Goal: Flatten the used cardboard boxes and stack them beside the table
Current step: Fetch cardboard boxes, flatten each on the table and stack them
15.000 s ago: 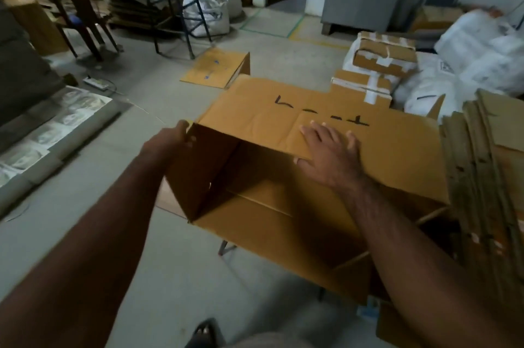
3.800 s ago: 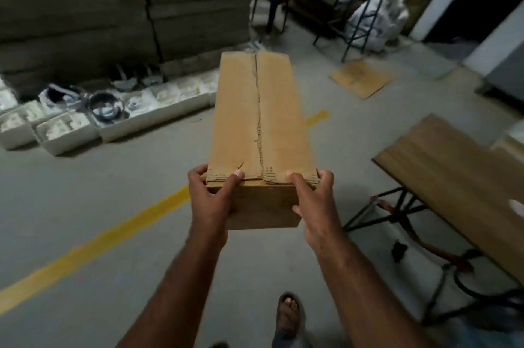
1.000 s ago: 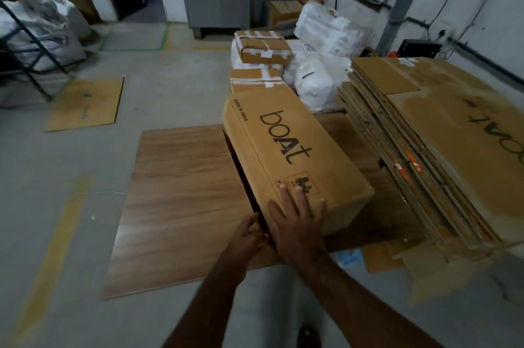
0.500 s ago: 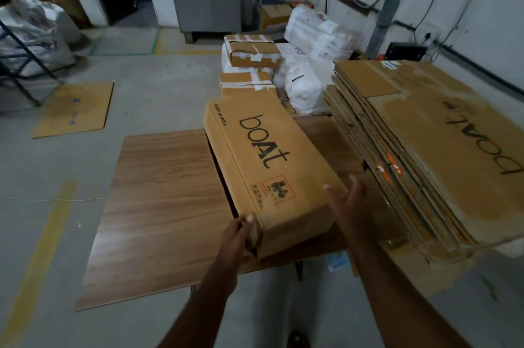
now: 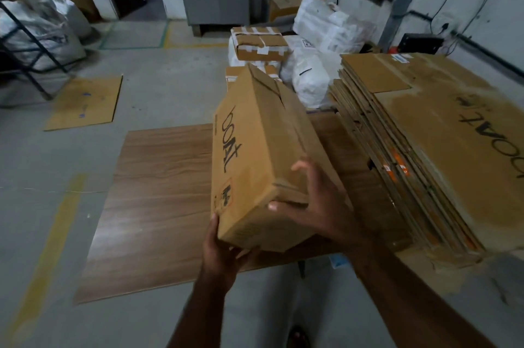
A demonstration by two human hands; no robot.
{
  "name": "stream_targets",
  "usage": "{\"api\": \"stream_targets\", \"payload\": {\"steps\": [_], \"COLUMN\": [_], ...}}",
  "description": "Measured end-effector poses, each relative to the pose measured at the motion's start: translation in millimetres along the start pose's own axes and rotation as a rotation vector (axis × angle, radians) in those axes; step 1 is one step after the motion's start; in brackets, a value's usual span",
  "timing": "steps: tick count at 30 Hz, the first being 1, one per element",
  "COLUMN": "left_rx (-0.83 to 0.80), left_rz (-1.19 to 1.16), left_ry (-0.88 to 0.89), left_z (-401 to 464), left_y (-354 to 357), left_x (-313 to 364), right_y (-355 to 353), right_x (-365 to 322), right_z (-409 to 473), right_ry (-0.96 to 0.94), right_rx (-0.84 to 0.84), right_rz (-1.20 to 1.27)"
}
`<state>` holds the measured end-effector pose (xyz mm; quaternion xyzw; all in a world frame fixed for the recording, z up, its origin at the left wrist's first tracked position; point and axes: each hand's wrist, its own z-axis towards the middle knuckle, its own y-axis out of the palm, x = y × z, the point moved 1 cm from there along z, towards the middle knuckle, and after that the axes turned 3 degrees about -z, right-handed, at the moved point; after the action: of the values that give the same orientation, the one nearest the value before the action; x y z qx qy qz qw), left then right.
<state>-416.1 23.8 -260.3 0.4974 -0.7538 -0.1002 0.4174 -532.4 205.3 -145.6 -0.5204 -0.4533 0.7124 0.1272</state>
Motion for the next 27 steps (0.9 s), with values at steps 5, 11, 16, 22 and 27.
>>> {"api": "stream_targets", "payload": {"steps": [5, 11, 16, 22, 27], "left_rx": [0.240, 0.271, 0.222, 0.259, 0.253], "left_rz": [-0.044, 0.194, 0.367, 0.427, 0.481], "left_ry": [-0.037, 0.022, 0.095, 0.153, 0.404], "left_z": [10.2, 20.6, 0.8, 7.5, 15.0], "left_y": [-32.2, -64.4, -56.1, -43.6, 13.9], "left_x": [-42.1, -34.2, -5.2, 50.0, 113.8], "right_y": [59.7, 105.6, 104.5, 95.3, 58.3], "right_x": [-19.6, -38.6, -51.2, -56.5, -63.8], "right_z": [-4.4, -1.6, 5.1, 1.1, 29.6], "right_ry": [-0.160, -0.198, -0.141, -0.127, 0.064], "right_rx": [-0.130, -0.086, -0.205, -0.257, -0.160], "right_rz": [-0.532, -0.667, -0.657, -0.595, -0.179]}}
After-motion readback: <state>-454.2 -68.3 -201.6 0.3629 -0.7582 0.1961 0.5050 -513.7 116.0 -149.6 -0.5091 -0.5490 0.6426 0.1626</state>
